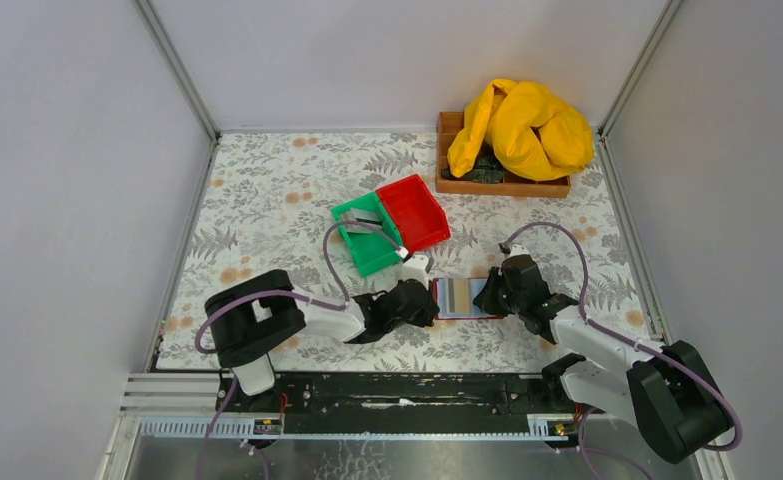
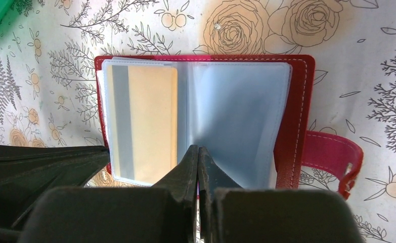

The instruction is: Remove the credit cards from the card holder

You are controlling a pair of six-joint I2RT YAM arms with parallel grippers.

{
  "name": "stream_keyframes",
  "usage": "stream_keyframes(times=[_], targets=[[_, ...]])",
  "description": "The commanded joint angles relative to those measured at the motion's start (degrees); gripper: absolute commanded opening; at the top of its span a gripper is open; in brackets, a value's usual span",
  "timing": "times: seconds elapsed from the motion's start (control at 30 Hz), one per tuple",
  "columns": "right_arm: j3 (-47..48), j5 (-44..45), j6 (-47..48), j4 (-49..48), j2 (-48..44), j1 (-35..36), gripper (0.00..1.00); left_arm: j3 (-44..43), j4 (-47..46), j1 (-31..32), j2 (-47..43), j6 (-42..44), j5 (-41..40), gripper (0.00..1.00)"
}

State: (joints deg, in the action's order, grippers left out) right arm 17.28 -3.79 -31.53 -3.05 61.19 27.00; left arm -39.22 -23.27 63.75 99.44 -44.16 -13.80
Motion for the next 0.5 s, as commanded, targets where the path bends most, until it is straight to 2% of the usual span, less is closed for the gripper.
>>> stream_keyframes(times=[0.0, 0.47], targets=[[0.6, 0.8, 0.5, -0.8, 1.1, 0.1, 0.0, 2.1, 6.2, 0.3, -0.5, 1.0, -2.0, 0.0], [-0.1, -0.3, 0.3, -2.4, 3.3, -0.2, 0.0, -1.3, 5.5, 0.4, -2.5, 3.0, -1.6, 0.0]])
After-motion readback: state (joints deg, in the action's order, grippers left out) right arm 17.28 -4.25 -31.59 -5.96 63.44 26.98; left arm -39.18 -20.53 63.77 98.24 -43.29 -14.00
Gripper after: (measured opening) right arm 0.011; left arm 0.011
